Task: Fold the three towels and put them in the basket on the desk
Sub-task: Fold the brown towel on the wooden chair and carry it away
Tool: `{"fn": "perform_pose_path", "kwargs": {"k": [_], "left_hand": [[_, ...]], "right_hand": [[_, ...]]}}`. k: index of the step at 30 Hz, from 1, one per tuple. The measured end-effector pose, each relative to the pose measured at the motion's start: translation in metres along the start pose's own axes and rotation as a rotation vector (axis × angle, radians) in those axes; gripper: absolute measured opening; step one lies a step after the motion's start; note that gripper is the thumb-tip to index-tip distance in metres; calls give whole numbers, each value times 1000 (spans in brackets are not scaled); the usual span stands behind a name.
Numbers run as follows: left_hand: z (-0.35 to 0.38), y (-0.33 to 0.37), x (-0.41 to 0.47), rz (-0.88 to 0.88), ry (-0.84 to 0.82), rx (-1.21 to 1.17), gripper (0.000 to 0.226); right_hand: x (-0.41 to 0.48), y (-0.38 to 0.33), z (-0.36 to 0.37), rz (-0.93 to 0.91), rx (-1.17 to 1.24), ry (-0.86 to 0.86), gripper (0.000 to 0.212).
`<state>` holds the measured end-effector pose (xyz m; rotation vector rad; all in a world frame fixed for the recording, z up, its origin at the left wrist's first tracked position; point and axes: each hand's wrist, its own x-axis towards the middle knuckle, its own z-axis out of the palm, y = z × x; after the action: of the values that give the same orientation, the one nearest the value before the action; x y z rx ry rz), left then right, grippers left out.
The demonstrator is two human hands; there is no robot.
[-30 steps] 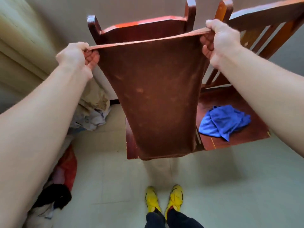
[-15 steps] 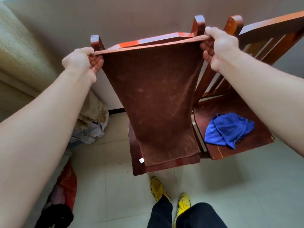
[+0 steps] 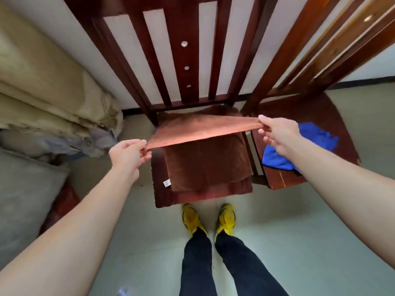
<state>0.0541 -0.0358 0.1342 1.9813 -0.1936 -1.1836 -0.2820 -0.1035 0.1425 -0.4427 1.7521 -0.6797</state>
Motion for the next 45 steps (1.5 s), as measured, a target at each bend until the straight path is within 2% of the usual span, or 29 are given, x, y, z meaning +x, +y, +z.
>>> {"fn": "perform_pose_path", "kwargs": {"k": [10,13,16,19,22,23,28,33,36,40,45], "left_hand": [[21,-170,62,-216,62,218,20],[30,-204,69,-292,115,277,9],[35,-227,74,-346,190,322,17],[43,-236,73,-330,283,370,19],[51,-236,64,-225,336,365,18],[54,-237,62,-192,332,347,18],[73,-237,56,-192,259,285,19],[76,-235,54,-164,298,239,19],[78,-230,59,-182,331,201,18],[84,-228,59,-236,257,120,20],[101,-219,51,-116,208,216,25]], "right_hand": [[105,153,-18,176,-273,23,9],[125,185,-22,257,-401,72,10],[134,206,-26,297,-441,133,30],[133,219,-27,318,-424,153,33],[124,220,-22,296,-363,167,11],[122,219,-21,265,-365,176,10],[114,219,-14,60,-561,212,19],[107,222,-19,-29,-556,200,17],[112,224,-20,30,-420,188,16],[113,220,-20,182,-202,137,13],[116,219,-19,212,-172,123,12]]}}
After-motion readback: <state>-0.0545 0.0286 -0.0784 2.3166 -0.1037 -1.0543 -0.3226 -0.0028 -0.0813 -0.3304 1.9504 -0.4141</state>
